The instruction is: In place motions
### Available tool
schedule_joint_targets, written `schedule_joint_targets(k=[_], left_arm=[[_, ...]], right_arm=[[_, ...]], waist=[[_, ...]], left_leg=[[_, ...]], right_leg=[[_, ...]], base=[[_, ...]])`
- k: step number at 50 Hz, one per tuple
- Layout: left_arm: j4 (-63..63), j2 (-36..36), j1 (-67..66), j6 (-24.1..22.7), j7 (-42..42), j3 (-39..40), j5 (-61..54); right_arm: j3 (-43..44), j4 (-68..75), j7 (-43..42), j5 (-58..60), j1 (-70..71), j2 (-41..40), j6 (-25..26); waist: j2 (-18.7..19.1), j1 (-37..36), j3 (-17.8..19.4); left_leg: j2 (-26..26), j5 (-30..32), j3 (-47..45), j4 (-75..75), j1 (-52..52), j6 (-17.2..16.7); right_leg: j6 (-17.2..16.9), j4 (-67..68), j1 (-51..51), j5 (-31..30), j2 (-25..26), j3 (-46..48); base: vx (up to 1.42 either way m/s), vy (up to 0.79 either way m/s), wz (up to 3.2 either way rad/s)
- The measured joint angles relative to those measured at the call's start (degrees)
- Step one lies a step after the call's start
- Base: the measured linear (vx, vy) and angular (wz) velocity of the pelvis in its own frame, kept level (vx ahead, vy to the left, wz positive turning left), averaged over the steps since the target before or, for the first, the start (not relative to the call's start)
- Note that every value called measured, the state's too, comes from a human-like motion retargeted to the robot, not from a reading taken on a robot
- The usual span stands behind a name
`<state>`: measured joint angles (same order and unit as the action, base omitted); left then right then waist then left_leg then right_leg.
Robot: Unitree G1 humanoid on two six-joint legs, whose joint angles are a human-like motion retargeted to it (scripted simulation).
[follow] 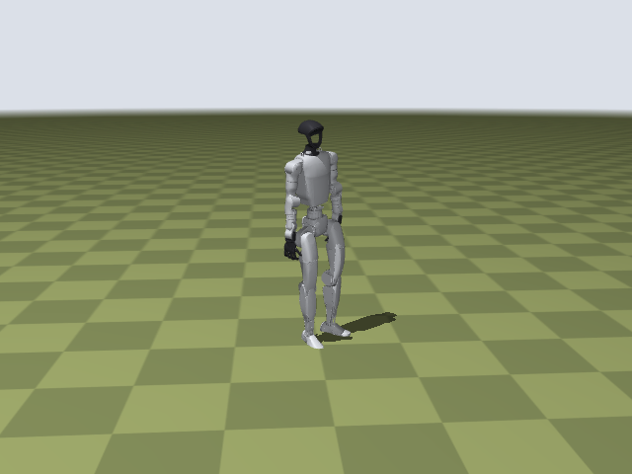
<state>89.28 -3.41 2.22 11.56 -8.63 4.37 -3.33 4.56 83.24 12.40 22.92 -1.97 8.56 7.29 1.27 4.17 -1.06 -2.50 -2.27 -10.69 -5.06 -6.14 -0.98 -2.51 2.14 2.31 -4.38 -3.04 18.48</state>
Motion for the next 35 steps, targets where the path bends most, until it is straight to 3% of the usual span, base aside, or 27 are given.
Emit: schedule_joint_targets(k=[35], left_arm=[[0.04,-0.53,-0.36,0.13,-0.67,-0.57,1.14]], right_arm=[[-0.46,0.16,0.64,-1.60,0.33,0.24,-0.24]], waist=[[-0.82,-3.09,0.34]], left_leg=[[0.20,0.21,-0.14,-1.48,0.17,0.73]], right_leg=[[1.01,0.00,-1.27,-1.18,-0.60,2.01]], base=[[0.02,0.01,-0.05]])
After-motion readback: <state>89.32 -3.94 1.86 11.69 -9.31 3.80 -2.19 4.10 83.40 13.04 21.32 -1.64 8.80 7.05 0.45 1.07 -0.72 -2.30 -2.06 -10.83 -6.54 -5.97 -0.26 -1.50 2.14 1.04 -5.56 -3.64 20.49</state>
